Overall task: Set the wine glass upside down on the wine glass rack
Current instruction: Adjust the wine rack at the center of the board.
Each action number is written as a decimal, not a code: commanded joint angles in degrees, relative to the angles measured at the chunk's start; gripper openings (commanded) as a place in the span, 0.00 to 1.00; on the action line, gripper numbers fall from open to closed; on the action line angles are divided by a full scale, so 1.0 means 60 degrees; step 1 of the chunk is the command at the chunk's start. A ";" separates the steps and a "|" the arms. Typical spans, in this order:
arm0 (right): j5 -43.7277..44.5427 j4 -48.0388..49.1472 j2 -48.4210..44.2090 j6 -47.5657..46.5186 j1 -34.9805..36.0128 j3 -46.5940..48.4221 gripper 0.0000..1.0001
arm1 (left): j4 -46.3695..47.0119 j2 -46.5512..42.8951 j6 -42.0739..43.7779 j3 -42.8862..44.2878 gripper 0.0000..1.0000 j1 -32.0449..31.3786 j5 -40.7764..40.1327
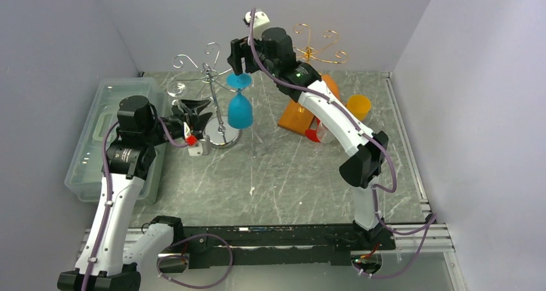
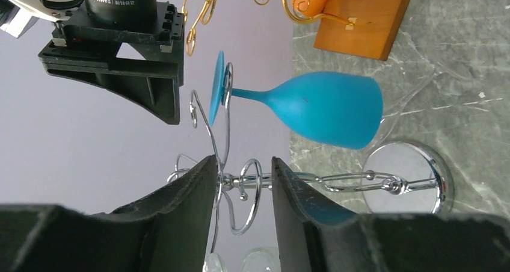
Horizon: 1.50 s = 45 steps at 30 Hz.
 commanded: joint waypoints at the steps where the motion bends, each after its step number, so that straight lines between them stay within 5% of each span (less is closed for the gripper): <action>1: -0.0184 0.0845 -0.0098 0.0101 -0.0136 0.0386 0.71 | 0.0577 0.0120 0.0532 -0.0044 0.44 -0.0082 0.0103; 17: -0.0708 0.1258 0.0760 0.0408 -0.0339 0.0802 0.62 | 0.0225 0.0468 0.0857 -0.0072 0.21 -0.0253 -0.0355; 32: -0.1062 0.1682 -0.0039 0.0834 -0.0339 -0.0953 0.42 | 0.0639 0.1076 -0.0291 0.0292 0.02 -0.0253 -0.2116; 45: -0.0964 0.2297 -0.1029 0.1245 -0.0285 -0.2561 0.34 | 0.0956 0.1662 -0.1687 0.0983 0.00 -0.0253 -0.3276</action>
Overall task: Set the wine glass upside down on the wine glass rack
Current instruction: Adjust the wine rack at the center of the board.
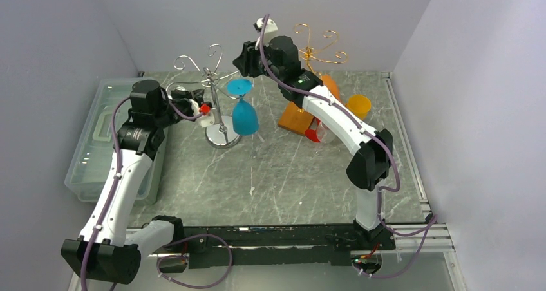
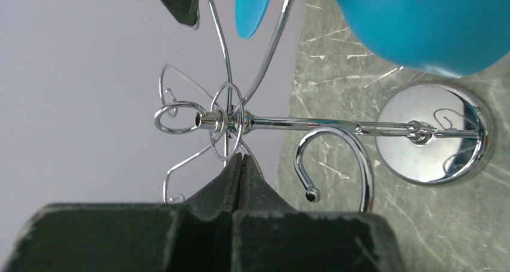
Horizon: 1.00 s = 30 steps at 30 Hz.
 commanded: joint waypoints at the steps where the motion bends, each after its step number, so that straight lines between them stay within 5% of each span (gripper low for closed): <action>1: -0.0059 -0.0050 -0.0373 0.0073 0.0068 -0.0151 0.34 | -0.0266 0.0099 -0.1205 0.0761 0.00 0.0017 -0.0243; 9: 0.0275 -0.0280 -0.0040 0.0302 0.0095 0.0295 0.34 | -0.2691 -0.0437 -0.0492 0.1369 0.51 0.0017 0.1274; 13: 0.0319 -0.0323 0.0038 0.0341 0.0113 0.0378 0.33 | -0.3451 -0.0750 -0.0057 0.1284 0.63 0.0017 0.1640; 23: 0.0409 -0.0447 0.0229 0.0228 0.0171 0.0461 0.32 | -0.2518 -0.0278 -0.3065 0.1560 0.62 -0.0054 0.2032; 30: 0.0535 -0.0333 0.0035 0.0169 0.0193 0.0008 0.30 | -0.1083 0.0136 -0.3744 0.1305 0.46 -0.0232 0.0363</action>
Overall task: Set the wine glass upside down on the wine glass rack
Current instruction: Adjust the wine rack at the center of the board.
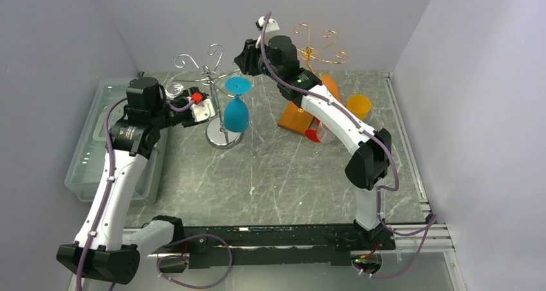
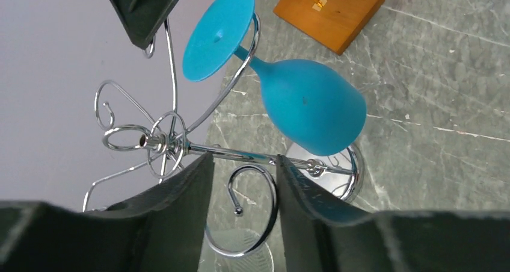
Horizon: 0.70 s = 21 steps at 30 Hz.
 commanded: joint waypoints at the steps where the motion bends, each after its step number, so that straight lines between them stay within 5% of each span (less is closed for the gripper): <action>1: 0.0080 -0.0229 -0.0066 -0.0394 0.0142 -0.0204 0.30 | 0.1141 0.0107 -0.0752 0.0060 0.43 -0.0061 -0.0937; 10: 0.0126 0.0053 -0.0603 -0.0360 0.0196 -0.1096 0.27 | 0.1167 0.0409 -0.0205 0.0208 0.24 -0.0061 -0.2164; 21: 0.0282 0.0674 -0.1562 -0.0151 0.0494 -0.2552 0.22 | 0.1365 0.0674 -0.0107 0.0495 0.22 -0.0057 -0.3202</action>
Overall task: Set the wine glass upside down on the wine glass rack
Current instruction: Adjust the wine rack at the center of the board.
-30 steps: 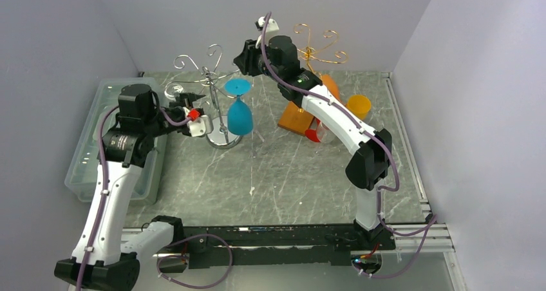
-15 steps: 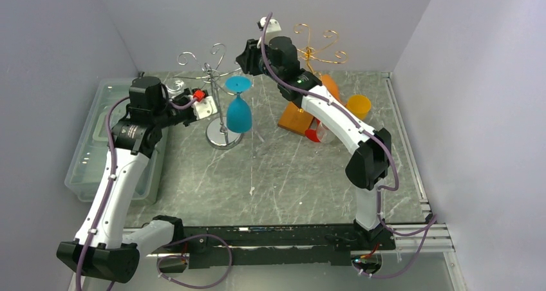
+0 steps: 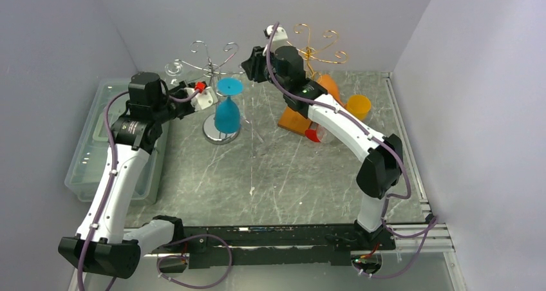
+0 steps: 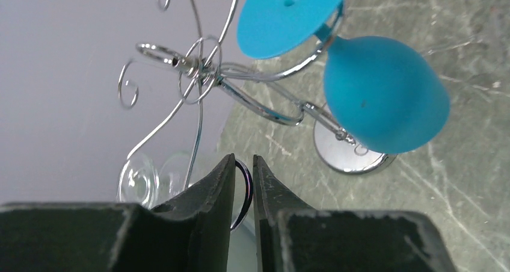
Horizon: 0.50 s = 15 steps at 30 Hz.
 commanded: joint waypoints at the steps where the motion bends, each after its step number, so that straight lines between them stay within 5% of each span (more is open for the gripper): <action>1: -0.0491 -0.0409 -0.0547 -0.0173 0.0513 -0.0619 0.21 | 0.0822 0.0259 0.0189 0.0324 0.22 0.0043 -0.0870; 15: 0.0015 -0.0066 -0.1118 0.0042 0.1324 -0.1741 0.19 | 0.1274 0.0602 0.0233 0.0417 0.20 0.0184 -0.1316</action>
